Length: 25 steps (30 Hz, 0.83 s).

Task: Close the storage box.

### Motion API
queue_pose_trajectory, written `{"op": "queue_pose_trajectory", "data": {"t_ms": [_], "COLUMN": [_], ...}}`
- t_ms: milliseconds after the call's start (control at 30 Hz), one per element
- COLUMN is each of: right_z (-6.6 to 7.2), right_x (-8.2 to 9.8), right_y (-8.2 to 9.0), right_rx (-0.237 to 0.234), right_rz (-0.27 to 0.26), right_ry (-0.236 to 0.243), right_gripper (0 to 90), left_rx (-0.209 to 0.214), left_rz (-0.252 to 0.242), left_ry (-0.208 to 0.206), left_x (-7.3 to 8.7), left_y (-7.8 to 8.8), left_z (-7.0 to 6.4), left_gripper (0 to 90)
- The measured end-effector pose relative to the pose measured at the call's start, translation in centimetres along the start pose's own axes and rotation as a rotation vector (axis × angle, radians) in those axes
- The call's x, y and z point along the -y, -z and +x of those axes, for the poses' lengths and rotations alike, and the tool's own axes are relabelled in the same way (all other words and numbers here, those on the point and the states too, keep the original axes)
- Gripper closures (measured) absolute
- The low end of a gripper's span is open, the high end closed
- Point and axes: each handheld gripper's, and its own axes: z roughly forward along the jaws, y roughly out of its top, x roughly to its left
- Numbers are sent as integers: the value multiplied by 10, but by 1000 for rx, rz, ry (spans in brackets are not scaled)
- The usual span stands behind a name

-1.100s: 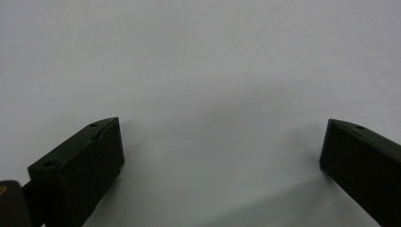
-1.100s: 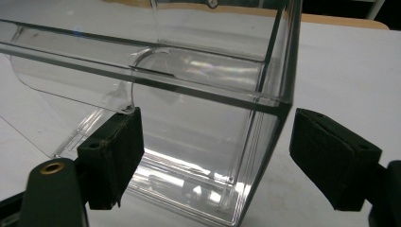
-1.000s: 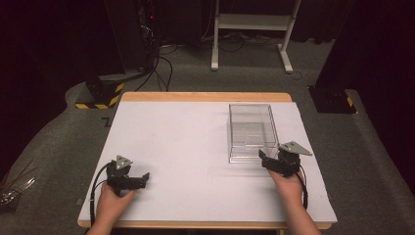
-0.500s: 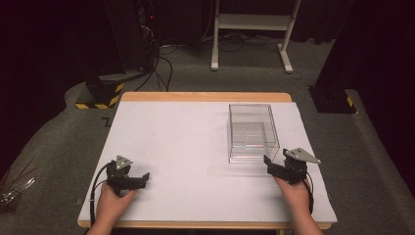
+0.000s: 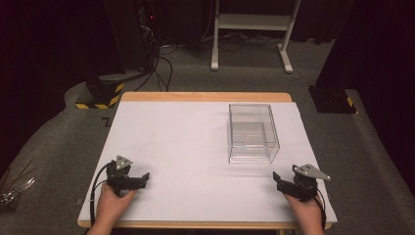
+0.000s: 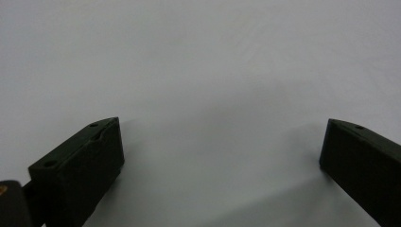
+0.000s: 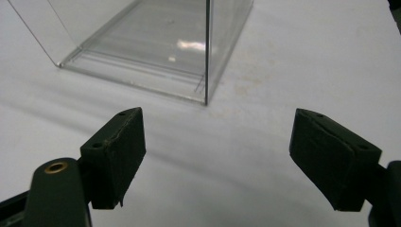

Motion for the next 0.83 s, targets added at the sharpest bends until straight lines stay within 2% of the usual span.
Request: {"op": "queue_pose_trajectory", "data": {"t_ms": [167,233,267,467,833], "right_z": [-2,-3,-1,0,-1], "right_x": [7,8,7,7,7], "right_y": [-3,-7,-13,-14,-13], "right_rx": [12,12,19,27,21], "right_rz": [55,93,150,147,150], "right_ry": [15,6,23,40,30], "right_gripper": [196,203,206,203,204], "left_rx": [-1,0,0,-1,0], "left_rz": [-1,0,0,-1,-1], "left_ry": [1,0,0,-1,1], "left_x": [0,0,0,0,0], "left_y": [0,0,0,0,0], "left_z": [0,0,0,0,0], "left_gripper": [9,9,9,9,9]}}
